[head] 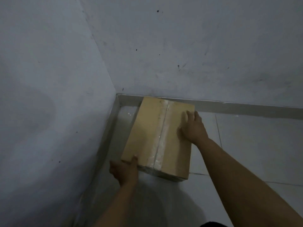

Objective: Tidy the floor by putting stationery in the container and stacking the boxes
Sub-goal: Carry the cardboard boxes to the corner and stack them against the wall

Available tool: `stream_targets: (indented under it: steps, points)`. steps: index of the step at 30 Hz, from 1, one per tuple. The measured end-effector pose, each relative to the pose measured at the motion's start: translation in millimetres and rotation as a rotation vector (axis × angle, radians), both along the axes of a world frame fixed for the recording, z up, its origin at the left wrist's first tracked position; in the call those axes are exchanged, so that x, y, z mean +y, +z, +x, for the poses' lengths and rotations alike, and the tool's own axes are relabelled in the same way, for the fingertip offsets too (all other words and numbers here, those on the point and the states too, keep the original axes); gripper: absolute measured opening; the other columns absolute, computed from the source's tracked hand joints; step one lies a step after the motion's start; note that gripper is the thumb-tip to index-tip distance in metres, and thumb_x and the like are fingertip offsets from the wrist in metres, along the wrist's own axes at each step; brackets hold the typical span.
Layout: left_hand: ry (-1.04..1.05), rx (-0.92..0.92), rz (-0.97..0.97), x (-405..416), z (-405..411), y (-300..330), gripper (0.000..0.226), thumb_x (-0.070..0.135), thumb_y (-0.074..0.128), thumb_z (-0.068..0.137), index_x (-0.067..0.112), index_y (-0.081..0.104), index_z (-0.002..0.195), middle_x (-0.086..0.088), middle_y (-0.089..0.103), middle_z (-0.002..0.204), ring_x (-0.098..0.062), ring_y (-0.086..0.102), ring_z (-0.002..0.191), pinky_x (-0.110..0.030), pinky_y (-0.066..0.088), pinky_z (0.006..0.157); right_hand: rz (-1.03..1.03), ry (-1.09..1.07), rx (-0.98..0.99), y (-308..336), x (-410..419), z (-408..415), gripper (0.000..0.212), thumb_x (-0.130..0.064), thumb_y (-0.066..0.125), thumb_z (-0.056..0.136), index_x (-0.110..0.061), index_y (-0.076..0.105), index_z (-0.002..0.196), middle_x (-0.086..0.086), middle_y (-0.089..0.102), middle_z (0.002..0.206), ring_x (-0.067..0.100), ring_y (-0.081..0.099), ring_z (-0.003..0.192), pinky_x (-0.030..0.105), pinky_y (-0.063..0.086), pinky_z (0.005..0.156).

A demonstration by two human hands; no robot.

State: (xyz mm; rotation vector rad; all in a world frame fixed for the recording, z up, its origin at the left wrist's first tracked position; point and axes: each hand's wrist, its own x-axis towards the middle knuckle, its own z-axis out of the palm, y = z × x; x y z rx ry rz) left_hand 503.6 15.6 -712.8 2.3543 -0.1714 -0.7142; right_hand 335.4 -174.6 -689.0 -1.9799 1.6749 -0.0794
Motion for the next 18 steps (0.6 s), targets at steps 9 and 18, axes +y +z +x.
stream_targets:
  steps: [9, 18]
  points:
    - [0.241, 0.335, -0.285, -13, -50, -4, 0.031, 0.009, 0.07, 0.081, -0.015, 0.063, 0.099, -0.03, 0.068, 0.102, -0.036, 0.066, 0.097, -0.039, 0.048, 0.074, -0.066, 0.249, 0.218, 16, -75, 37, 0.069, -0.043, 0.042, 0.096, -0.016, 0.009, 0.151, 0.007, 0.013, 0.159, 0.03, 0.005, 0.147, 0.055, 0.007, 0.115]
    - [0.188, 0.144, -0.304, -41, -12, -12, 0.05, 0.002, 0.07, 0.076, -0.004, 0.043, 0.117, -0.022, 0.057, 0.116, -0.033, 0.06, 0.098, -0.04, 0.049, 0.084, -0.06, 0.171, -0.025, -3, -67, 10, 0.064, -0.036, 0.058, 0.089, -0.004, 0.036, 0.141, 0.017, 0.041, 0.144, 0.035, 0.039, 0.13, 0.04, 0.032, 0.107]
